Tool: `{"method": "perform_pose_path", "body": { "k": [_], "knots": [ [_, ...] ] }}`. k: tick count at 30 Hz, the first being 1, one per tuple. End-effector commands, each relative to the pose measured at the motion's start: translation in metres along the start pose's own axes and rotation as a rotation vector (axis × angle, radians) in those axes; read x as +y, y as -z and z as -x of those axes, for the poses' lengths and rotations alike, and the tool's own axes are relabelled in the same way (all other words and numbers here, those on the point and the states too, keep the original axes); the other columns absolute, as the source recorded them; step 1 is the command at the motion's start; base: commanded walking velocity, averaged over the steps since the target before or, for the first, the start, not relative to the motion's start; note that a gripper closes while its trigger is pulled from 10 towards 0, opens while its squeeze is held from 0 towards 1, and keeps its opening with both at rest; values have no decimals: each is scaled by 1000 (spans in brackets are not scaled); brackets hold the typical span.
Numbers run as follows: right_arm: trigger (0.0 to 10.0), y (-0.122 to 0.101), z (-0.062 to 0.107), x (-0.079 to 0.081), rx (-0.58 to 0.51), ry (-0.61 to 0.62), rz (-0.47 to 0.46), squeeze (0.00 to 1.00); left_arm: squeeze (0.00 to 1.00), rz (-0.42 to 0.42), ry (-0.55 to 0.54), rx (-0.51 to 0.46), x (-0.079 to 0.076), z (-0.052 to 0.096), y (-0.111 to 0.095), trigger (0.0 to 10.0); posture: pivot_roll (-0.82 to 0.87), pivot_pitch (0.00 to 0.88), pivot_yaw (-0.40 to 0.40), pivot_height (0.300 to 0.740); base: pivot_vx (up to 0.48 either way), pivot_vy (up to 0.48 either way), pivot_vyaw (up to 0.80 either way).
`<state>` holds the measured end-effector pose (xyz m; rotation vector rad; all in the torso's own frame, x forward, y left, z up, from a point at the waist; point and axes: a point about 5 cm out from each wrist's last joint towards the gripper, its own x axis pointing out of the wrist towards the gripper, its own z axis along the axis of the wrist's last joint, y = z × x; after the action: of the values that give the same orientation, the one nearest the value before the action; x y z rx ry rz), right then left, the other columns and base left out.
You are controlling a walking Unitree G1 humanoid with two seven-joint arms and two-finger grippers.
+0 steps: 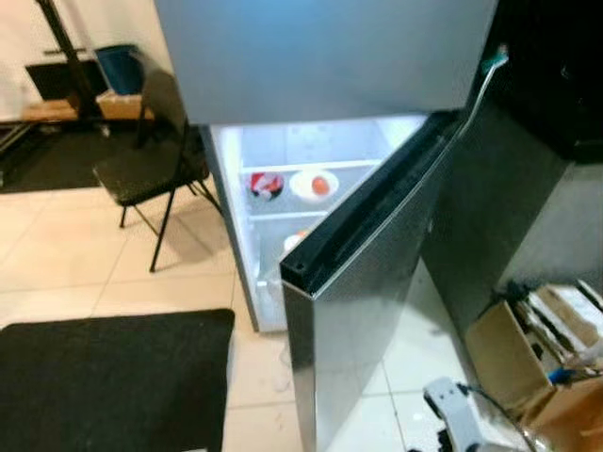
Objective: Restocking fridge
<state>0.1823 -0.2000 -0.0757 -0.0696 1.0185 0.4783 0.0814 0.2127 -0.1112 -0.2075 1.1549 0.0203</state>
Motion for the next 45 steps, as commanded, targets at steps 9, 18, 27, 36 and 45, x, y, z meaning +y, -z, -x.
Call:
{"method": "perform_pose_path", "body": {
  "k": [9, 18, 27, 36, 45],
  "knots": [
    [10000, -52, 0, -6, -177, -32, 54, 0, 0, 6, 3, -5, -2, -2, -4, 10000, -64, 0, -32, 740, 0, 0, 794],
    [10000, -122, 8, 3, -456, -192, 133, 0, 0, 9, 2, -2, -3, -2, -2, 10000, -62, 0, -26, 740, 0, 0, 703],
    [10000, -259, 50, 30, -925, -215, 273, 0, 0, 3, 3, 7, -1, 0, 2, 10000, -61, 4, -21, 740, 0, 0, 0],
    [10000, -369, 122, 49, -1308, 128, 221, 0, 0, 7, -3, 7, 1, 1, 4, 10000, -47, 6, -27, 740, 0, 0, 0],
    [10000, -274, 43, 41, -877, 11, 385, 0, 0, 1, -18, 4, 2, 2, 6, 10000, -61, 17, -23, 740, 0, 0, 0]
  ]
}}
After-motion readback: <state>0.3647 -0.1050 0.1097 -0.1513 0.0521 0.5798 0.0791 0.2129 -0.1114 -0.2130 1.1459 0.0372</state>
